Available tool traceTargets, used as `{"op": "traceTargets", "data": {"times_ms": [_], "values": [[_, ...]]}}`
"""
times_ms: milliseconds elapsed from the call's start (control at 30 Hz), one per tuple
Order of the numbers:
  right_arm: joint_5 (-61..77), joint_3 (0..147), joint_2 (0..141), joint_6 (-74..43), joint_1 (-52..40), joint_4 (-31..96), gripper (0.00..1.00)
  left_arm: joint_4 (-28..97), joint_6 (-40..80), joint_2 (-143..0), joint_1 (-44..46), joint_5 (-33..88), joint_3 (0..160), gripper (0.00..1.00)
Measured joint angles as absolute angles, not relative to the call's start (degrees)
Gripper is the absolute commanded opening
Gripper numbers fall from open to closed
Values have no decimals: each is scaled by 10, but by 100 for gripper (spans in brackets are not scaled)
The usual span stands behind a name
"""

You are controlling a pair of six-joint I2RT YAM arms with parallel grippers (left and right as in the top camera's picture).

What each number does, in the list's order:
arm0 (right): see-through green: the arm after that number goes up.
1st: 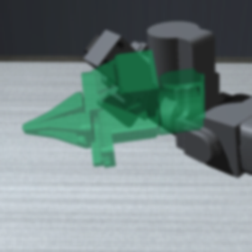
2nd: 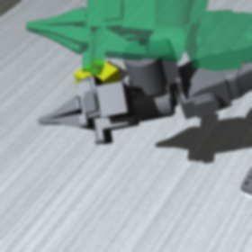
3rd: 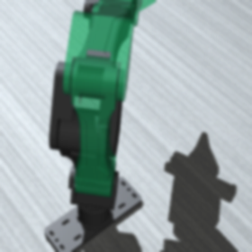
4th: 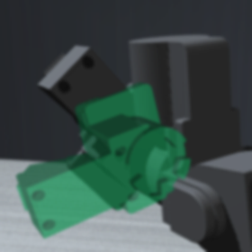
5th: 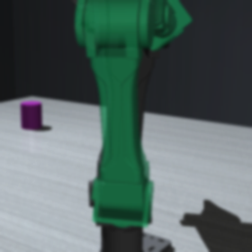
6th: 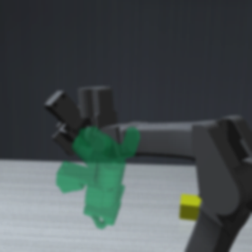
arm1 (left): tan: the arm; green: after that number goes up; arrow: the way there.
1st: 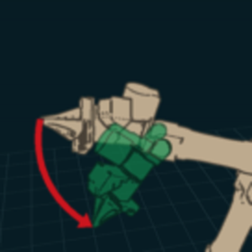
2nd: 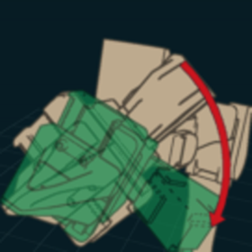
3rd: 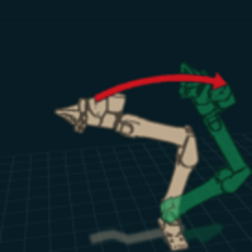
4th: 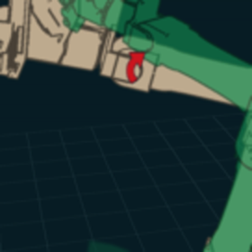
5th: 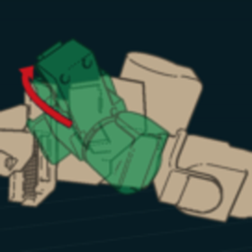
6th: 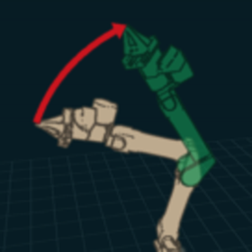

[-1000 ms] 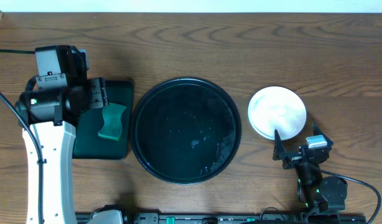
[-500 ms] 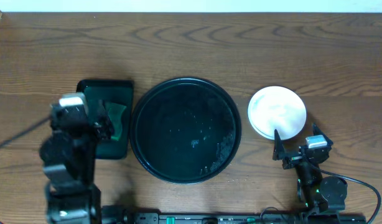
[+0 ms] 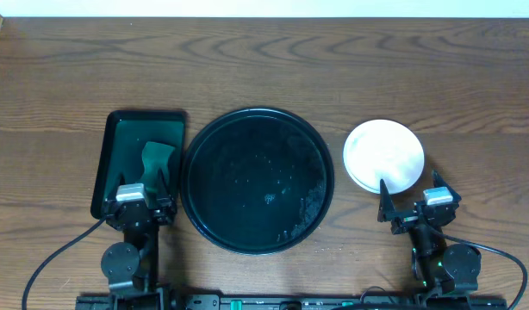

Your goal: Clean dirty plates on tray and stack at the side

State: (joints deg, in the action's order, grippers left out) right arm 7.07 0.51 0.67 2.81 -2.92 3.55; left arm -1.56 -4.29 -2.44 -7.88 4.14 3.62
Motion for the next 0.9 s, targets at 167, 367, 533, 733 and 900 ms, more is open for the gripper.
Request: {"op": "traceTargets", "data": {"times_ms": [167, 367, 533, 733, 900], "values": [[71, 5, 7, 28, -29, 36, 99, -1, -43, -7, -79, 39, 6, 72], [71, 5, 7, 28, -29, 36, 99, 12, -41, -6, -79, 32, 7, 72], [71, 5, 7, 28, -29, 36, 99, 12, -41, -6, -79, 32, 7, 72], [71, 5, 7, 28, -29, 36, 99, 12, -41, -6, -79, 31, 7, 72], [71, 5, 7, 28, -29, 36, 99, 12, -41, -6, -79, 31, 7, 72]]}}
